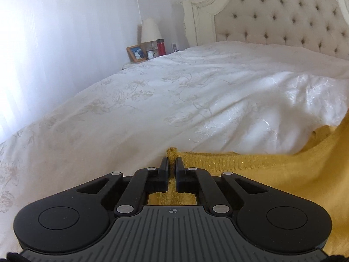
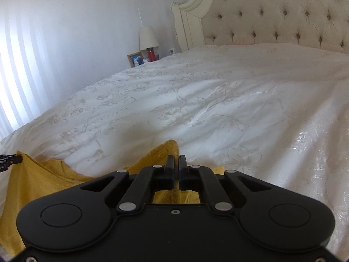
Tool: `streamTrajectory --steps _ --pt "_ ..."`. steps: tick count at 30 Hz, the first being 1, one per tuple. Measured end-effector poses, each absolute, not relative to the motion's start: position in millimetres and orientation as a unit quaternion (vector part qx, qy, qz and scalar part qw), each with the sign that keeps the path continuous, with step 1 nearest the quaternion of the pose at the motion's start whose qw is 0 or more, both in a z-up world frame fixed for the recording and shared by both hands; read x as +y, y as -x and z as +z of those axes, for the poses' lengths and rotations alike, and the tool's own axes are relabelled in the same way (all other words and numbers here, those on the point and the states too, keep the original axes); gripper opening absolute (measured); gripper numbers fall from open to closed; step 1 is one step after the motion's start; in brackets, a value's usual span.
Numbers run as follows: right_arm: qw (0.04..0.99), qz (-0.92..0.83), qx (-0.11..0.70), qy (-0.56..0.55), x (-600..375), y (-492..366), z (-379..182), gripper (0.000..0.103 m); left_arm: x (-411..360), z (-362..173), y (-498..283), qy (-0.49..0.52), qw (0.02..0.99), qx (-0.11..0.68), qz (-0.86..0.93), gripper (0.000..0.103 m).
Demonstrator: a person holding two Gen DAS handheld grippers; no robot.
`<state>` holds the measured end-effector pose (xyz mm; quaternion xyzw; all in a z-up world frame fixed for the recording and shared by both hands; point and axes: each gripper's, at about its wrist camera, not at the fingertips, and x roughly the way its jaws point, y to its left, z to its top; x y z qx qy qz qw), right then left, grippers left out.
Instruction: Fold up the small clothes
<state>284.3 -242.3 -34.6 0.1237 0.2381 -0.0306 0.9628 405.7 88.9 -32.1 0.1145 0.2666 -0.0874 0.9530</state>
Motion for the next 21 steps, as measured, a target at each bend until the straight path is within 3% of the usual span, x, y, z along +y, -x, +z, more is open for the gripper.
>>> streamTrajectory --steps 7,10,11,12,15,17,21 --pt "0.947 -0.051 0.294 -0.116 -247 -305 -72 0.010 87 -65 -426 -0.134 0.925 0.344 -0.086 0.008" --pt "0.939 -0.060 0.318 -0.118 -249 -305 -82 0.018 91 -65 -420 -0.142 0.926 0.340 -0.081 0.012" --pt "0.940 -0.063 0.312 -0.125 -250 -302 -82 0.027 92 -62 -417 -0.140 0.927 0.339 -0.079 0.024" --pt "0.942 -0.066 0.304 -0.130 -251 -298 -79 0.042 93 -59 -412 -0.136 0.928 0.338 -0.082 0.035" --pt "0.951 -0.064 0.271 -0.133 -249 -281 -63 0.070 92 -44 -388 -0.125 0.932 0.325 -0.101 0.042" --pt "0.957 -0.047 0.253 -0.134 -243 -267 -51 0.073 86 -36 -369 -0.122 0.933 0.319 -0.111 0.051" --pt "0.960 -0.019 0.259 -0.107 -215 -244 -37 0.087 73 -32 -333 -0.087 0.926 0.341 -0.139 0.065"
